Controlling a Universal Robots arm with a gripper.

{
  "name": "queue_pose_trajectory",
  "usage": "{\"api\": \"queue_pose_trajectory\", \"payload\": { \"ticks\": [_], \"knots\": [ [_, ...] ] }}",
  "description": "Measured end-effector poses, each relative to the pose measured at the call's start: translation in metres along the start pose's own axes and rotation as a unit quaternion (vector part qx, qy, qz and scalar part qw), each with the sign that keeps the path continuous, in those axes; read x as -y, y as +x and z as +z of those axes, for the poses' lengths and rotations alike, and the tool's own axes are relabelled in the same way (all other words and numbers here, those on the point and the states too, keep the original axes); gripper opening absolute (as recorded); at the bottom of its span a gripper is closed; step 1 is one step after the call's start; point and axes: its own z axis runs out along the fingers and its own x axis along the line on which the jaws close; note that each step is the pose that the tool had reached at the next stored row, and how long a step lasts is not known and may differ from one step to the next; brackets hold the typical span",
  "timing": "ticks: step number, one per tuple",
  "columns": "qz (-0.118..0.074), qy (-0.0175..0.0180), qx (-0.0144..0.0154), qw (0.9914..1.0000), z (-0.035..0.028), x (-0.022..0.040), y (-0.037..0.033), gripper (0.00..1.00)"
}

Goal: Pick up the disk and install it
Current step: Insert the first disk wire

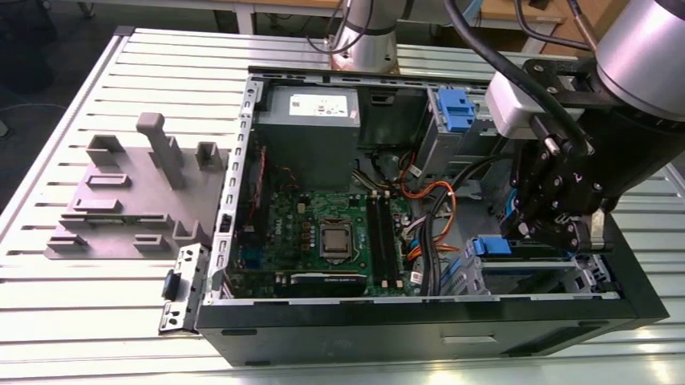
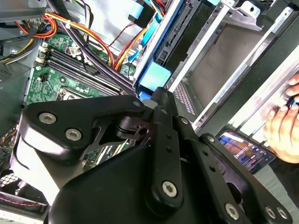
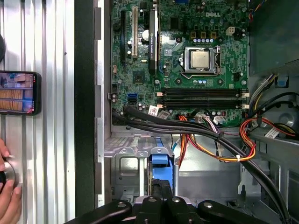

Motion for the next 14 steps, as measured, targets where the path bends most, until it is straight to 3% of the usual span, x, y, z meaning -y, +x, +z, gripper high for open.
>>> {"api": "queue_pose_trajectory", "payload": {
  "ticks": [8, 11, 14],
  "knots": [
    [0.0, 0.0, 0.0001, 1.0, 0.0003, 0.001, 0.0, 0.11],
    [0.0, -0.0003, 0.0, 1.0, 0.0005, 0.0084, -0.0002, 0.11],
    [0.0, -0.0012, 0.0, 1.0, 0.001, 0.0211, -0.0005, 0.11]
  ]
}}
